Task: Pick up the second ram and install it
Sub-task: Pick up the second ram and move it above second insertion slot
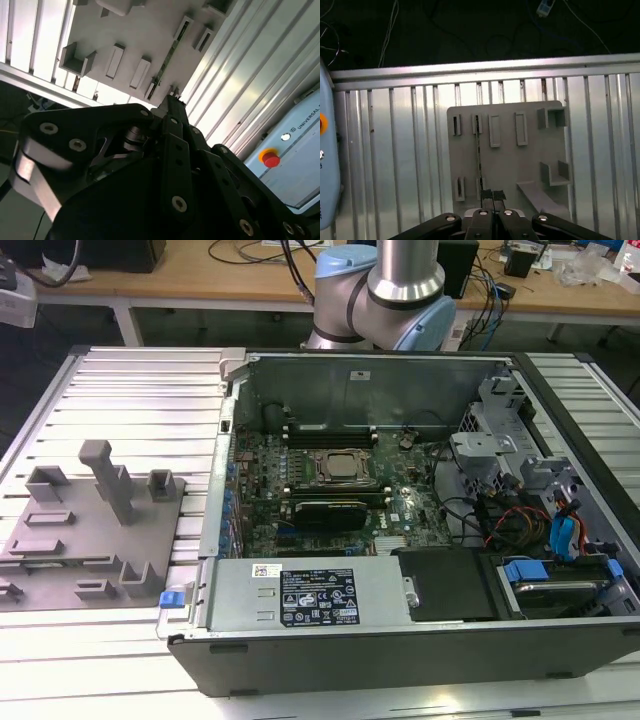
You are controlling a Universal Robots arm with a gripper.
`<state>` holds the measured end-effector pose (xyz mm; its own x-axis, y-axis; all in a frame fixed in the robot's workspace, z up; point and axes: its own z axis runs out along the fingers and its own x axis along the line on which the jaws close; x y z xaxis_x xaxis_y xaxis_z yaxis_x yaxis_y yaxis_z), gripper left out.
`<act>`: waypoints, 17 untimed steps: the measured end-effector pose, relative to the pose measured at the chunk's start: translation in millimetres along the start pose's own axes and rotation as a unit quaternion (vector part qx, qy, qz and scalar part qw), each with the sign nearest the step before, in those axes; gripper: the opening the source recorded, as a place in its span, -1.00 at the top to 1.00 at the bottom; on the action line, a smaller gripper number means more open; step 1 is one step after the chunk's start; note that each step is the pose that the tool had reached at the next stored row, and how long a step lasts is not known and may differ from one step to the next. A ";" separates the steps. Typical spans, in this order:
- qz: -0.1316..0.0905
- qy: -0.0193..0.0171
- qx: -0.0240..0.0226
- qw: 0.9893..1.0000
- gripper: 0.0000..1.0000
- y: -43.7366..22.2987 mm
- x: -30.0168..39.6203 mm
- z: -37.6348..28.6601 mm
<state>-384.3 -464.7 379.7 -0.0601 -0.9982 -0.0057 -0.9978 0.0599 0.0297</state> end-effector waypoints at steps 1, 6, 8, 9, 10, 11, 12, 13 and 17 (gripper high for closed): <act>-0.005 0.000 0.000 1.000 0.79 0.0 0.1 0.0; -0.023 -0.001 0.000 1.000 0.79 0.0 0.2 0.1; -0.034 -0.001 0.000 0.999 0.79 0.0 0.1 0.0; -0.037 -0.001 0.000 0.999 0.79 -0.1 0.1 0.1; -0.039 -0.001 0.000 0.999 0.79 -0.1 0.1 0.1; -0.039 -0.002 0.000 0.999 0.79 0.0 0.1 0.0; -0.039 -0.010 -0.001 0.999 0.79 0.0 0.0 0.9; -0.039 -0.010 -0.001 0.999 0.79 0.0 0.1 2.0; -0.039 -0.008 -0.001 0.999 0.79 -0.2 0.2 8.9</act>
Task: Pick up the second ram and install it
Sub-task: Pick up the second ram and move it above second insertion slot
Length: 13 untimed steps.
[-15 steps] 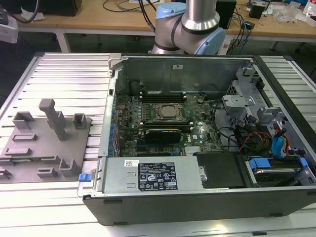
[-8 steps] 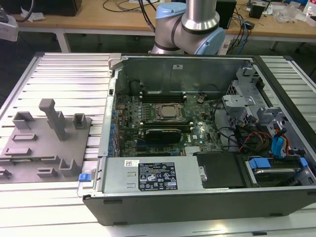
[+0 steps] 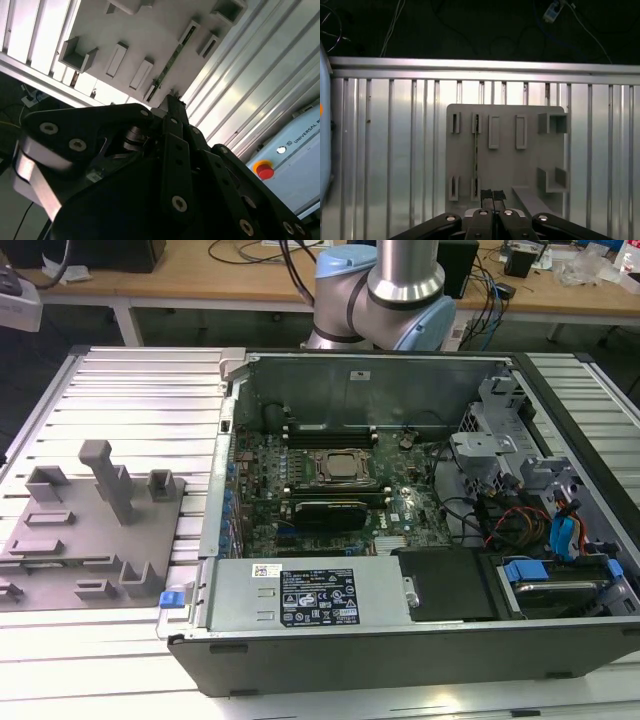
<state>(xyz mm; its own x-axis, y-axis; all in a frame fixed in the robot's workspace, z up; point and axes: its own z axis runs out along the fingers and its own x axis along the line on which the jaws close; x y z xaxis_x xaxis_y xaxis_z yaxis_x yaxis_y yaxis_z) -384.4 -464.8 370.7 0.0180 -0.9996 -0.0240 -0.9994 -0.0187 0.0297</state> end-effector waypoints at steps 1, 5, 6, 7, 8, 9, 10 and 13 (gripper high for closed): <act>0.000 0.000 0.000 1.000 0.79 -0.1 0.0 2.4; 0.000 0.000 0.000 1.000 0.79 -0.4 0.3 12.9; 0.000 0.000 0.000 1.000 0.79 -0.5 0.4 15.8; 0.000 0.000 0.000 1.000 0.79 -0.5 0.4 17.8; 0.000 0.000 0.000 1.000 0.79 -0.6 0.5 19.3; 0.000 0.000 0.000 1.000 0.79 -0.6 0.5 21.8; 0.000 0.000 0.000 1.000 0.79 -0.8 0.6 26.2; 0.000 0.000 0.000 1.000 0.79 -0.9 0.8 31.6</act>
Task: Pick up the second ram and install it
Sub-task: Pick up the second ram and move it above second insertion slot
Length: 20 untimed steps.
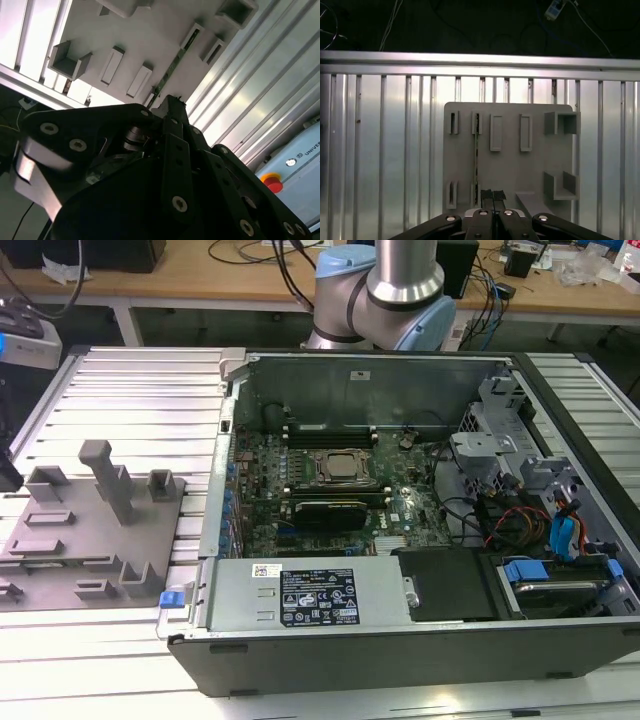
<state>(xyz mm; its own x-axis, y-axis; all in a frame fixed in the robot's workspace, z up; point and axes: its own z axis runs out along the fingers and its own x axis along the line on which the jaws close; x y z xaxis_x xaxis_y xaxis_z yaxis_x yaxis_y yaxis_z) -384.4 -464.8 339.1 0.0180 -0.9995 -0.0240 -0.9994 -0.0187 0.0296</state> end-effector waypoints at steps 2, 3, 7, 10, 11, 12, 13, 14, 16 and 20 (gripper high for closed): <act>0.000 0.000 0.000 1.000 0.79 -0.1 0.1 5.0; 0.000 0.000 0.000 1.000 0.79 -0.2 0.2 6.2; 0.000 0.000 0.000 1.000 0.79 -0.3 0.3 10.9; 0.000 0.000 0.000 1.000 0.66 -0.4 0.3 11.1; 0.000 0.000 0.000 1.000 0.53 -0.3 0.3 11.2; 0.000 0.000 0.000 1.000 0.53 -0.3 0.3 11.3; 0.000 0.000 0.000 1.000 0.40 -0.3 2.1 21.7; 0.000 0.000 0.000 1.000 0.40 -0.8 2.9 35.4; 0.000 0.000 0.000 1.000 0.40 -1.0 3.0 41.3; 0.000 0.000 0.000 1.000 0.40 -1.1 3.2 47.4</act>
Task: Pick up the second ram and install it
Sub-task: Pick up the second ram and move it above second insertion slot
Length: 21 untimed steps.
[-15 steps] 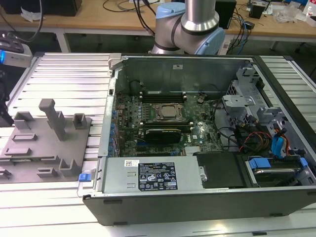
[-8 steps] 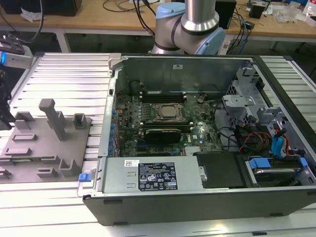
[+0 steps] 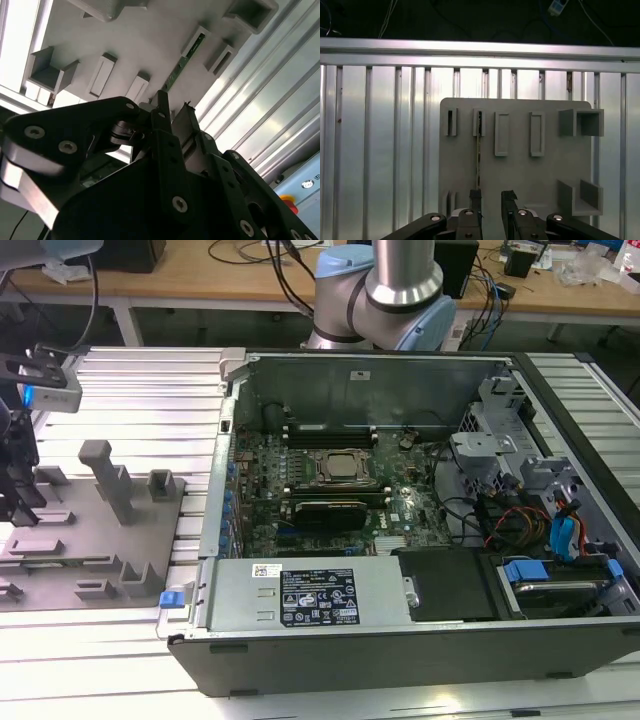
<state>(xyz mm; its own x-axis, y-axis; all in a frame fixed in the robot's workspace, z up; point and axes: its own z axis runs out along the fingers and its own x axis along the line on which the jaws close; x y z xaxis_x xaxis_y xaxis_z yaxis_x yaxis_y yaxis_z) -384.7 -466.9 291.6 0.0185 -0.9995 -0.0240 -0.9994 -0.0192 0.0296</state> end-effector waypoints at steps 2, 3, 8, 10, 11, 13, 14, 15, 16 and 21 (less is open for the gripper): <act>0.000 0.000 0.000 1.000 0.40 -0.1 0.1 2.6; 0.000 0.000 0.000 1.000 0.40 -0.1 0.1 3.3; 0.000 0.000 0.000 1.000 0.40 -0.3 0.2 9.5; 0.000 0.000 0.000 1.000 0.40 -0.4 0.3 12.9; 0.000 0.000 0.000 1.000 0.40 -0.4 0.3 14.3; 0.000 0.000 0.000 1.000 0.40 -0.5 0.4 16.2; 0.000 0.000 0.000 1.000 0.40 -0.5 0.4 17.7; 0.000 0.000 0.000 1.000 0.40 -0.4 0.6 19.5; 0.000 0.000 0.000 1.000 0.40 -0.5 1.0 21.9; 0.000 0.000 0.000 1.000 0.40 -0.5 1.9 27.3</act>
<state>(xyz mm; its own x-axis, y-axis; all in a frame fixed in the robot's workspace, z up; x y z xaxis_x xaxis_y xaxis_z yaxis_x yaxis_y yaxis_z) -385.0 -468.2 264.3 0.0193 -0.9995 -0.0240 -0.9994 -0.0200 0.0296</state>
